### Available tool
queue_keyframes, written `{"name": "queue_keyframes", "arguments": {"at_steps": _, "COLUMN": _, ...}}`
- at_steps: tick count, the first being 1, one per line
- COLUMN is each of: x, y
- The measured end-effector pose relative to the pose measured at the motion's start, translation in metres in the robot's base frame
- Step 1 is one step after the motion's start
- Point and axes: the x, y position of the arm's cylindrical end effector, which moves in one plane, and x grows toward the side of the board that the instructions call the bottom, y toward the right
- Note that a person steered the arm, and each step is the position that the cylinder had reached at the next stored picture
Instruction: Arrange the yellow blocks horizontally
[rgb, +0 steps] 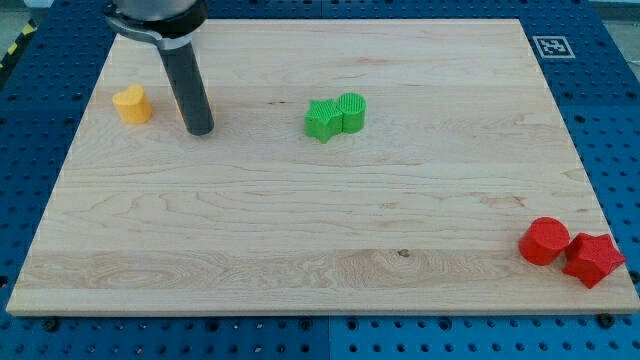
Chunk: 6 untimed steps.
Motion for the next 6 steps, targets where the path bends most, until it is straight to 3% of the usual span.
{"name": "queue_keyframes", "arguments": {"at_steps": 2, "x": -0.001, "y": -0.077}}
{"name": "queue_keyframes", "arguments": {"at_steps": 3, "x": -0.024, "y": -0.065}}
{"name": "queue_keyframes", "arguments": {"at_steps": 5, "x": -0.025, "y": 0.041}}
{"name": "queue_keyframes", "arguments": {"at_steps": 6, "x": -0.037, "y": 0.014}}
